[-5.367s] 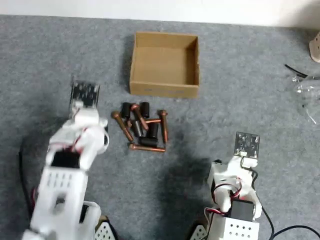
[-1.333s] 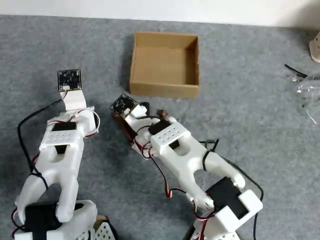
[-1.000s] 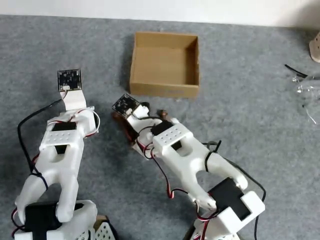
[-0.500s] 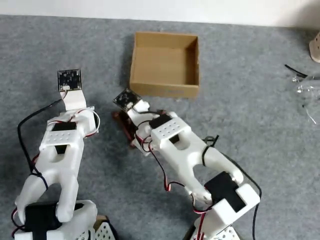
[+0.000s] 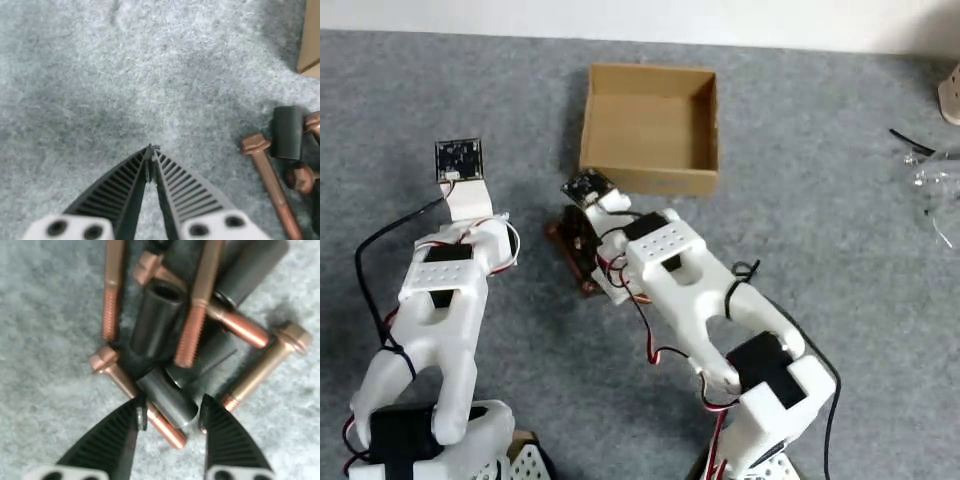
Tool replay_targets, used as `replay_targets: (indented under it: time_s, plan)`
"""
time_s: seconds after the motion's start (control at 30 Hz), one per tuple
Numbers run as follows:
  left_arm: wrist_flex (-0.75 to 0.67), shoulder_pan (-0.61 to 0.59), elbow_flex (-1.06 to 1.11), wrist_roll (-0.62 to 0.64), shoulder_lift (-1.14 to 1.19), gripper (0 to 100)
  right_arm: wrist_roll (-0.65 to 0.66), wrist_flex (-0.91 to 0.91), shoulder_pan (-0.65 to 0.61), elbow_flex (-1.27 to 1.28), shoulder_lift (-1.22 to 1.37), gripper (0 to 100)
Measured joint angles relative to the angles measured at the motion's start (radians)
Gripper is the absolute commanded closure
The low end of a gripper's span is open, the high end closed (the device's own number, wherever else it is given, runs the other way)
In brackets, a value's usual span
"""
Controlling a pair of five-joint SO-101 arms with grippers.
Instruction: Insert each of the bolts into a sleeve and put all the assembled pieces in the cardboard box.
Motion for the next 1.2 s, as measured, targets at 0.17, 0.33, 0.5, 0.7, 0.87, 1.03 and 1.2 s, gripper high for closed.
replay_targets:
  time_s: [0.17,0.33,0.5,0.7,0.87,1.03,1.2]
  plan:
    - [0.0,0.0,0.0,0.0,0.0,99,0.002,0.002,0.008,0.0,0.0,85.3]
    - [0.0,0.0,0.0,0.0,0.0,99,0.017,-0.051,0.009,0.018,0.017,85.3]
    - [0.0,0.0,0.0,0.0,0.0,99,0.101,-0.049,0.011,0.026,0.031,85.3]
    - [0.0,0.0,0.0,0.0,0.0,99,0.117,-0.049,0.011,0.026,0.031,85.3]
    - [0.0,0.0,0.0,0.0,0.0,99,0.12,-0.081,0.011,0.035,0.031,85.3]
    - [0.0,0.0,0.0,0.0,0.0,99,0.141,-0.104,0.011,0.046,0.031,85.3]
    - [0.0,0.0,0.0,0.0,0.0,99,0.181,-0.137,0.003,0.051,0.031,85.3]
